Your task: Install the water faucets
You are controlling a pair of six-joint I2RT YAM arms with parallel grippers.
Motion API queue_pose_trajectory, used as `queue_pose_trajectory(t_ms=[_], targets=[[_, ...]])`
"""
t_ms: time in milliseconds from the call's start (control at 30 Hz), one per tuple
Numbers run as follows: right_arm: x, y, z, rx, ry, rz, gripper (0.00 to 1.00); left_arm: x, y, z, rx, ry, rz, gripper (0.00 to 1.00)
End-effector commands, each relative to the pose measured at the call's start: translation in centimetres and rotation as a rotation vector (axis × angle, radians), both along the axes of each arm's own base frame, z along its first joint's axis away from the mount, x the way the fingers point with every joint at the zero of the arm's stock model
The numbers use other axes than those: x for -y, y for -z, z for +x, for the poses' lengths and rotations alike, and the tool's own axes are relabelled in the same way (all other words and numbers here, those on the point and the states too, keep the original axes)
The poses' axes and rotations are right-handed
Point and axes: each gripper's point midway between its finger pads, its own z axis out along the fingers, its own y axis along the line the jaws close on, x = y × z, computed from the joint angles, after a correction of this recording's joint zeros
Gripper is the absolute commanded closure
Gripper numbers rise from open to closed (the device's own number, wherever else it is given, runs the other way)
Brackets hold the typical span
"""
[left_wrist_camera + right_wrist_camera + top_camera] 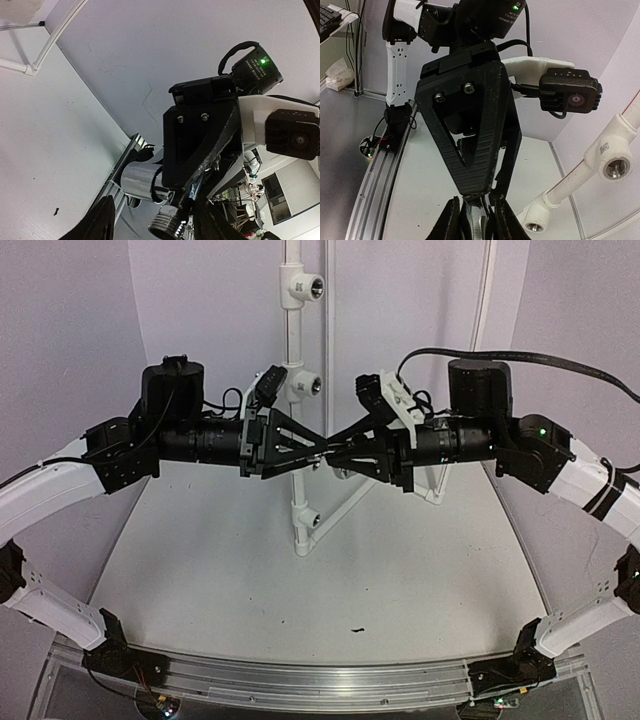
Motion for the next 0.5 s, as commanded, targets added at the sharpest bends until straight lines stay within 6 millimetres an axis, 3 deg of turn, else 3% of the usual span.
queue_pose_trajectory(t_ms=[0, 300, 467], targets=[[0.5, -4.6, -1.3, 0.094, -0.048, 0.128, 1.0, 0.6, -2.4, -1.1, 0.028, 0.074, -0.102, 0.51], [0.0, -4.6, -0.3, 0.099, -0.012, 0.123, 1.0, 0.4, -3.3, -2.3, 0.04, 0.128, -0.135, 0.77], [-0.2, -4.7, 0.4, 0.104, 0.017, 0.124, 1.0, 0.2, -3.2, -2.6, 0.042, 0.137, -0.139, 0.66]])
